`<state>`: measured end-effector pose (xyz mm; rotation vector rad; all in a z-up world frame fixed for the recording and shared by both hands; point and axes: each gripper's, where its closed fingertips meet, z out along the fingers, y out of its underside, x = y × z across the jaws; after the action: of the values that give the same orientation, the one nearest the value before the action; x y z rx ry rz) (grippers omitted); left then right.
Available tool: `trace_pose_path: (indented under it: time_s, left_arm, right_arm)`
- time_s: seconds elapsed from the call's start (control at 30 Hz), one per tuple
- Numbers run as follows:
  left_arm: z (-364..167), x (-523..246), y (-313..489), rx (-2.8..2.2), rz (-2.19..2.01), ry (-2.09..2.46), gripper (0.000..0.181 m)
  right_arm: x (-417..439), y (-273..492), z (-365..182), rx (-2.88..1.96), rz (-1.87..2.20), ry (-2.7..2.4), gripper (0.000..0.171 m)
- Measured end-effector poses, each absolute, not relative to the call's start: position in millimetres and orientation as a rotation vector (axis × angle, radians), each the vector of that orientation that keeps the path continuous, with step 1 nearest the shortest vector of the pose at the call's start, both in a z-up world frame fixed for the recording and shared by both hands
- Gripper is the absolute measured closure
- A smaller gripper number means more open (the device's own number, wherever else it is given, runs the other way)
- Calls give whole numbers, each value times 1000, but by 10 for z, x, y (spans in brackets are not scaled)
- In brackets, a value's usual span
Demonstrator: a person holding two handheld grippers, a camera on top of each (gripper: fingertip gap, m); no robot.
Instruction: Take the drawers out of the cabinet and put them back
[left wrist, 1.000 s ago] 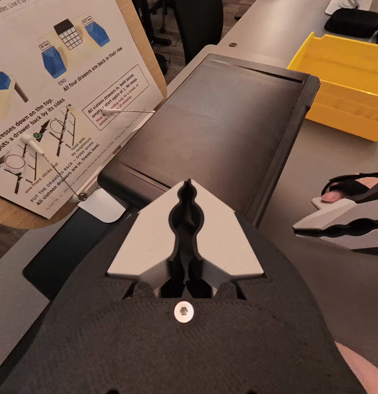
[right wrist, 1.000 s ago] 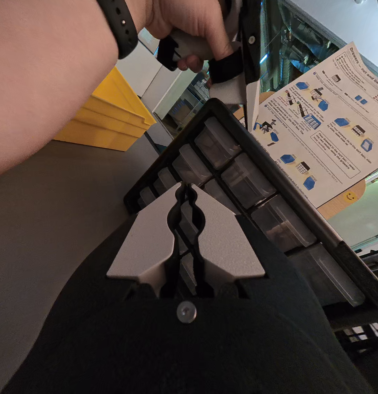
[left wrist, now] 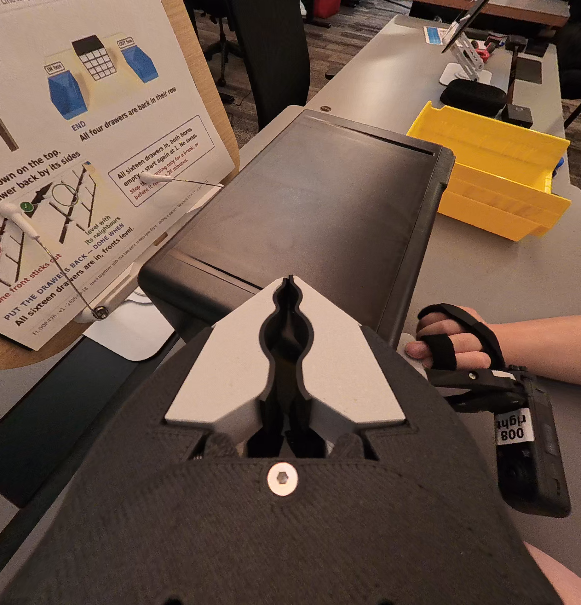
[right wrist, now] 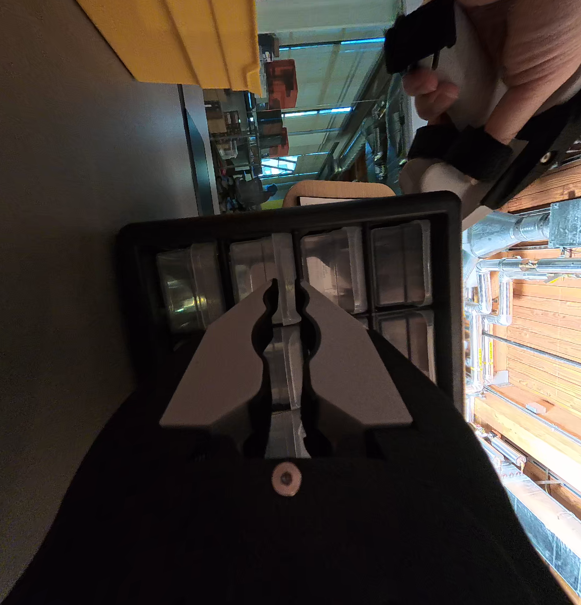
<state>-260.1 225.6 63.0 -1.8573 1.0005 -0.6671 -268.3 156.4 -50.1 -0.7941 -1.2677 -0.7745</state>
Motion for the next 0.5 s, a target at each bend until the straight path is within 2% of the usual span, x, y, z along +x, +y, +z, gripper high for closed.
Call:
trace_pose_path:
  time_s: [0.2, 0.23, 0.3, 0.5]
  left_arm:
    - [631, -2601, 2254, -1854, -670, 1000, 181]
    - [630, -2602, 2254, -1853, -670, 1000, 181]
    - [631, -2602, 2255, -1853, -670, 1001, 181]
    - [631, -2602, 2256, -1853, -660, 1000, 181]
  right_arm:
    - [-2685, 1134, -533, -783, -684, -1361, 162]
    - [-2691, 1067, -557, -808, -637, -1398, 160]
    - [-2710, 982, -561, -925, -496, -1444, 134]
    - [-2714, 1133, -616, -1294, -310, -1672, 130]
